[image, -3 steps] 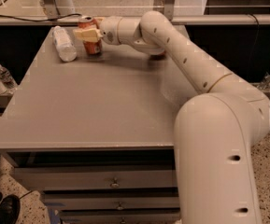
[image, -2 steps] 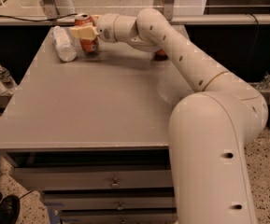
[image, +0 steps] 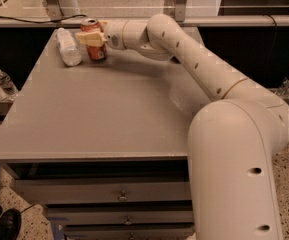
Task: Move coke can near blue plastic bottle
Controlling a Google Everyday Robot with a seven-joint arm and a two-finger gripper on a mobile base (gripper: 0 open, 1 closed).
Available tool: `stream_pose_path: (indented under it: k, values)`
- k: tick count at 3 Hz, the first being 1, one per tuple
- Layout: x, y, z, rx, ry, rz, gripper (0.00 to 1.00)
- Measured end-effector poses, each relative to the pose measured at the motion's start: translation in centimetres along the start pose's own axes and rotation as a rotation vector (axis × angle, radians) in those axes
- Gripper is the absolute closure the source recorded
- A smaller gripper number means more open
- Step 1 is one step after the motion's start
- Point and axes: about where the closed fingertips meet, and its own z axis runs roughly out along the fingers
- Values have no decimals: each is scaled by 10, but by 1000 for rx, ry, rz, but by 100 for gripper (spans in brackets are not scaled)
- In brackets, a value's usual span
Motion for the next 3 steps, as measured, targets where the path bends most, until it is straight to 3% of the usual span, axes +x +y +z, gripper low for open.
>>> stream_pose_path:
  k: [1,3]
  values:
    - [7,2,-4,9,8,20,83]
    - [13,5,-9,16,18,36,36]
